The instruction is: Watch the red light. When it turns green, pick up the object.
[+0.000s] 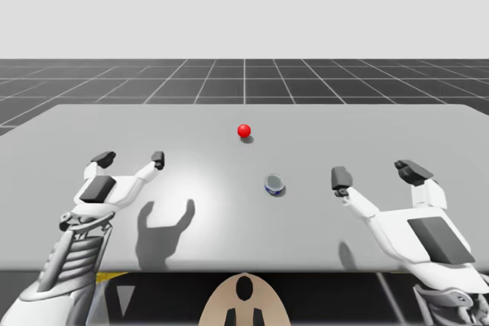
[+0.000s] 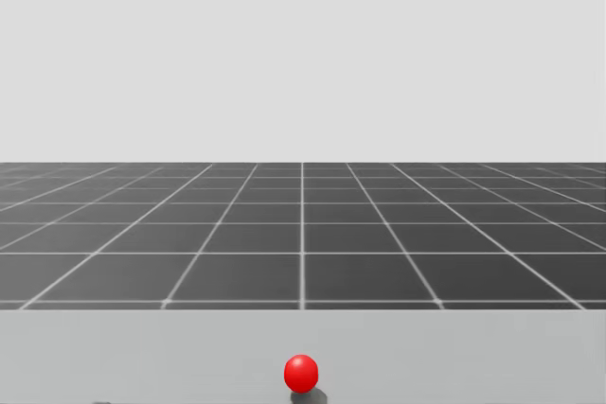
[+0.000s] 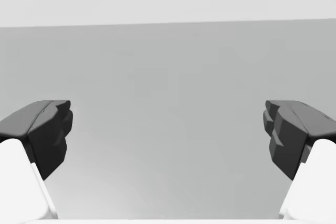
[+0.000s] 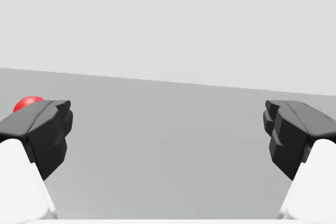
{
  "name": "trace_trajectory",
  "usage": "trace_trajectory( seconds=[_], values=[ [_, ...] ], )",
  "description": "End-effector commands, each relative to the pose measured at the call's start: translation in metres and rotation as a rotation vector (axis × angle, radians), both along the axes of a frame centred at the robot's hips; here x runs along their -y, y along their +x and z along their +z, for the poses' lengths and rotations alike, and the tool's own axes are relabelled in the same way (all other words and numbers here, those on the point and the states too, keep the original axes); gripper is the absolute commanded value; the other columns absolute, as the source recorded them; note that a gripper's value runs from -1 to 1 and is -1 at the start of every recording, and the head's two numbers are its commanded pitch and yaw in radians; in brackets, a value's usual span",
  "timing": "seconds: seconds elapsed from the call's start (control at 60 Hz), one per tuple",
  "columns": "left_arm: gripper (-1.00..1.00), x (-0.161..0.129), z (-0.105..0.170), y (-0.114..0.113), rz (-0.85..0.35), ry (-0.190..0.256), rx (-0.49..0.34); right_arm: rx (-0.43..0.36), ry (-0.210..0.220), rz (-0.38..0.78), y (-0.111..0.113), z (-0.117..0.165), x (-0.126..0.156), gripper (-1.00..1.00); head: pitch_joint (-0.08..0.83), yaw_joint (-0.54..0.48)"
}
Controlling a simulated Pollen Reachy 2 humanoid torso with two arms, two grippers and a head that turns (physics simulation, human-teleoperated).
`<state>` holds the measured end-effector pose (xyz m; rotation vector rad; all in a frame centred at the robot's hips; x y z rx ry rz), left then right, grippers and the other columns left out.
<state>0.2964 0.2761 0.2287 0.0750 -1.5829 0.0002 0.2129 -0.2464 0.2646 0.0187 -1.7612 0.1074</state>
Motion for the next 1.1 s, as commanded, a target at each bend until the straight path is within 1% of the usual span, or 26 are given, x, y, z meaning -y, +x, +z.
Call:
trace_trajectory(
  seconds=[0.017,0.067,0.1,0.117,0.133,0.15,0.167,0.233,0.267,0.45,0.75,0.883,0.983,1.1],
  values=[
    [-1.00,-0.0034,0.0008,-0.0015,0.009,-0.018,-0.019,-0.028,0.057,0.008,-0.0083,0.0003,0.0012,-1.00,0.009,0.00],
    [-1.00,-0.0034,0.0008,-0.0014,0.009,-0.018,-0.019,-0.034,0.065,0.022,-0.0071,0.0012,0.0003,-1.00,0.011,0.00],
    [-1.00,-0.0034,0.0008,-0.0013,0.009,-0.017,-0.019,-0.044,0.043,-0.032,-0.0053,0.0017,-0.0008,-1.00,0.013,0.00],
    [-1.00,-0.0033,0.0008,-0.0014,0.009,-0.017,-0.020,-0.044,0.036,-0.019,-0.0059,0.0014,0.0007,-1.00,0.015,0.00],
    [-1.00,-0.0033,0.0008,-0.0014,0.009,-0.017,-0.020,-0.046,0.042,-0.005,-0.0054,0.0013,0.0010,-1.00,0.016,0.00],
    [-1.00,-0.0033,0.0008,-0.0014,0.009,-0.017,-0.020,-0.054,0.057,-0.001,-0.0055,0.0014,0.0013,-1.00,0.020,0.00],
    [-1.00,-0.0032,0.0008,-0.0014,0.009,-0.017,-0.019,-0.055,0.061,-0.004,-0.0053,0.0014,0.0013,-1.00,0.022,0.00],
    [-1.00,-0.0031,0.0008,-0.0015,0.009,-0.017,-0.020,-0.057,0.050,-0.022,-0.0044,0.0009,0.0015,-1.00,0.049,0.00],
    [-1.00,-0.0031,0.0008,-0.0015,0.008,-0.017,-0.020,-0.059,0.051,-0.023,-0.0042,0.0007,0.0016,-1.00,0.059,0.00],
    [-1.00,-0.0027,0.0009,-0.0015,0.007,-0.013,-0.021,-0.062,0.049,-0.032,-0.0039,0.0008,0.0014,-1.00,0.175,0.01],
    [-1.00,-0.0028,0.0007,-0.0014,0.005,-0.009,-0.023,-0.068,0.049,-0.026,-0.0032,0.0005,0.0010,-1.00,0.376,0.00],
    [-1.00,-0.0028,0.0007,-0.0014,0.005,-0.009,-0.023,-0.068,0.048,-0.026,-0.0033,0.0005,0.0007,-1.00,0.438,0.00],
    [-1.00,-0.0028,0.0007,-0.0014,0.005,-0.009,-0.023,-0.070,0.051,-0.023,-0.0034,0.0008,0.0007,-1.00,0.460,0.00],
    [-1.00,-0.0028,0.0007,-0.0014,0.005,-0.009,-0.023,-0.070,0.050,-0.020,-0.0032,0.0008,0.0010,-1.00,0.461,0.00]
  ],
)
